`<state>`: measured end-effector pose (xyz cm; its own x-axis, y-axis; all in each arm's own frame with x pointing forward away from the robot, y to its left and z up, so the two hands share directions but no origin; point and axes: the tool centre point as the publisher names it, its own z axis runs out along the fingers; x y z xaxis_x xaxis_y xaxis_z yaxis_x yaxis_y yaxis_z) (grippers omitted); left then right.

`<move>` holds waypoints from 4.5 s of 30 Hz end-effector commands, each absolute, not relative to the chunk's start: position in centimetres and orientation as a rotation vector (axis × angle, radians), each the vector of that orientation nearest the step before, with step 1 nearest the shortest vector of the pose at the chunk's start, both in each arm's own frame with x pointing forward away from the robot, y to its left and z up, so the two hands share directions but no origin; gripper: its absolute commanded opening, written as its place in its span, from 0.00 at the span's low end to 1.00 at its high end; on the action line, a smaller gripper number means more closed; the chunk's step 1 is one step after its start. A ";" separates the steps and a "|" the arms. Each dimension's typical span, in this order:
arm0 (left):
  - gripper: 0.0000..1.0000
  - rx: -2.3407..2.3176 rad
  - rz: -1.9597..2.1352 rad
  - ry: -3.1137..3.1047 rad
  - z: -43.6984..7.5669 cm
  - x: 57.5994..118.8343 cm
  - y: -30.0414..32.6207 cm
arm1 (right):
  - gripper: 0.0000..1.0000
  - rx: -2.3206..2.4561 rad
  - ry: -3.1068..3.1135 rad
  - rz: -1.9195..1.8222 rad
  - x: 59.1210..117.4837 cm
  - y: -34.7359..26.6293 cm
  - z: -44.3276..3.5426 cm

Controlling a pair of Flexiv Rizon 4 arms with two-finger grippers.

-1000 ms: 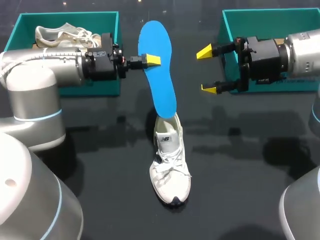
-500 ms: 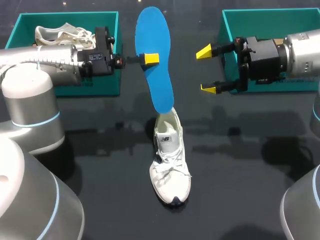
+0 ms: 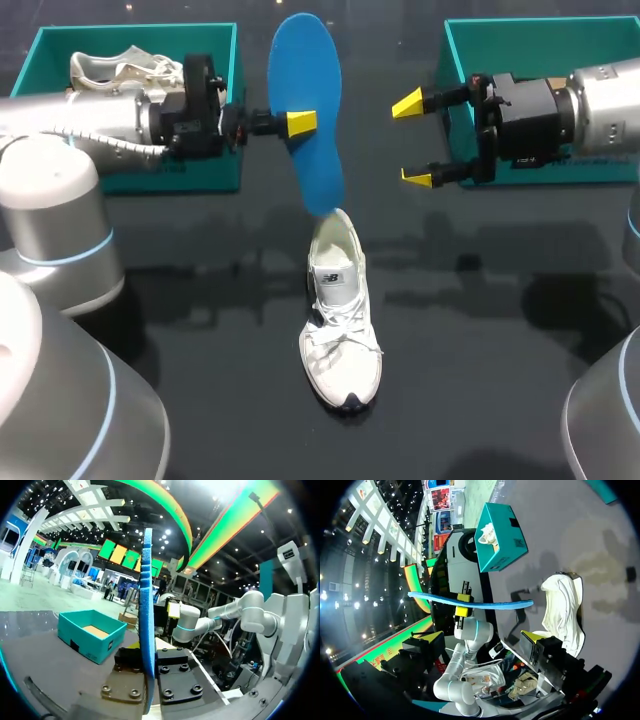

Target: Take the shoe out of the shoebox, open the shoe tongue, remove and reinsert the insole, then place the shoe into the shoebox

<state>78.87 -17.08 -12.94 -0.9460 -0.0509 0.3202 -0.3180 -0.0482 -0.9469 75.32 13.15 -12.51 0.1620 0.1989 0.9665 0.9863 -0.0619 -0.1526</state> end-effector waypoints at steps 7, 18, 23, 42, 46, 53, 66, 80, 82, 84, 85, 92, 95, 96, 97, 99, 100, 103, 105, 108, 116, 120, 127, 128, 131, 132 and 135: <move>0.00 -0.412 2.480 -2.332 -13.6 76.5 -16.3 | 1.00 -1.467 -1.212 -1.018 75.3 13.3 -12.5; 0.00 -0.796 2.555 -2.502 -13.6 75.8 -16.4 | 1.00 -1.467 -1.212 -1.018 75.3 13.3 -12.5; 0.00 -1.130 2.532 -2.628 -13.4 75.8 -16.1 | 1.00 -1.467 -1.212 -1.018 75.3 13.3 -12.5; 0.00 -1.689 2.403 -2.811 -13.3 75.3 -15.8 | 1.00 -1.467 -1.212 -1.018 75.3 13.3 -12.5; 0.00 -1.916 2.323 -2.834 -13.7 75.2 -16.0 | 1.00 -1.467 -1.212 -1.018 75.3 13.3 -12.5; 0.00 -2.031 2.385 -2.812 -13.3 76.3 -15.9 | 1.00 -1.467 -1.212 -1.018 75.3 13.3 -12.5; 0.00 -2.066 2.264 -2.884 -13.3 77.7 -17.2 | 1.00 -1.432 -1.244 -1.049 75.8 14.5 -12.6; 0.00 -2.206 2.232 -2.832 -13.6 79.3 -18.4 | 1.00 -1.417 -1.232 -1.126 75.1 16.7 -14.6; 0.00 -2.219 2.215 -2.837 -13.8 79.6 -18.6 | 1.00 -1.417 -1.232 -1.126 75.1 16.7 -14.6; 0.00 -2.224 2.212 -2.834 -14.0 79.8 -18.8 | 1.00 -1.417 -1.232 -1.126 75.1 16.7 -14.6; 0.00 -2.224 2.211 -2.834 -14.1 79.9 -18.9 | 1.00 -1.417 -1.232 -1.126 75.1 16.7 -14.6; 0.00 -2.218 2.215 -2.825 -14.6 80.4 -19.7 | 1.00 -1.378 -1.287 -1.111 75.4 18.1 -14.6; 0.00 -2.216 2.219 -2.818 -14.9 80.5 -20.0 | 1.00 -1.360 -1.298 -1.113 75.6 18.8 -14.7; 0.00 -2.214 2.219 -2.819 -15.0 80.5 -20.2 | 1.00 -1.354 -1.303 -1.117 75.6 18.9 -14.7; 0.00 -2.218 2.216 -2.823 -15.1 80.5 -20.2 | 1.00 -1.348 -1.308 -1.122 75.6 19.1 -14.7; 0.00 -2.222 2.215 -2.823 -15.3 80.6 -20.4 | 1.00 -1.342 -1.320 -1.127 75.7 19.5 -14.7; 0.00 -2.223 2.215 -2.823 -15.3 80.7 -20.5 | 1.00 -1.339 -1.322 -1.129 75.7 19.6 -14.7; 0.00 -2.236 2.224 -2.812 -15.3 80.8 -20.5 | 0.80 -1.330 -1.327 -1.129 75.8 19.9 -14.8; 0.00 -2.245 2.227 -2.805 -15.3 80.8 -20.6 | 0.70 -1.327 -1.328 -1.129 75.9 20.0 -14.8; 0.00 -2.253 2.228 -2.801 -15.3 80.9 -20.6 | 0.49 -1.324 -1.329 -1.129 75.9 20.1 -14.9; 0.00 -2.268 2.231 -2.786 -15.2 81.1 -20.7 | 0.30 -1.328 -1.324 -1.139 76.0 20.0 -14.9; 0.00 -2.276 2.226 -2.779 -15.2 81.2 -20.7 | 0.00 -1.331 -1.316 -1.148 76.1 19.8 -15.0; 0.32 -2.288 2.223 -2.751 -15.4 80.9 -20.4 | 0.00 -1.329 -1.317 -1.153 76.4 19.6 -15.2; 0.65 -2.287 2.223 -2.751 -15.4 80.7 -20.1 | 0.00 -1.328 -1.318 -1.153 76.4 19.5 -15.2; 1.00 -2.238 2.170 -2.810 -15.2 80.1 -18.8 | 0.00 -1.327 -1.320 -1.154 76.6 19.1 -15.3; 1.00 -2.187 2.137 -2.842 -15.2 80.0 -18.3 | 0.00 -1.327 -1.320 -1.155 76.6 18.9 -15.3; 1.00 -1.878 2.152 -2.820 -15.4 79.9 -16.4 | 0.00 -1.326 -1.322 -1.160 76.7 18.6 -15.3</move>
<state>80.88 -19.01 -16.19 -0.1531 0.0785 -0.9851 0.9731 0.1859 -0.1364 76.82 19.00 -15.35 -0.0143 0.1480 0.9889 0.9997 -0.0190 0.0173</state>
